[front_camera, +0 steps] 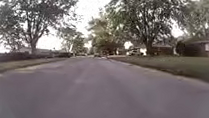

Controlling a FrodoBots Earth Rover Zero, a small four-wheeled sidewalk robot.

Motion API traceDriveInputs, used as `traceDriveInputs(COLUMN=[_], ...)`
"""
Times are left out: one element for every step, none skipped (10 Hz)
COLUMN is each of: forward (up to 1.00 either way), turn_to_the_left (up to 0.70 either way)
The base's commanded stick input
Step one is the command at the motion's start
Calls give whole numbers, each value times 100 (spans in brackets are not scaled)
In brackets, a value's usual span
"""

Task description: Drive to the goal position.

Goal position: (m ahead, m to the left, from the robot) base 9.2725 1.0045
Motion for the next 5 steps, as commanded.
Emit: traceDriveInputs(forward=[100, 100, 100, 100, 100], turn_to_the_left=[0, 0, 0, 11, 31])
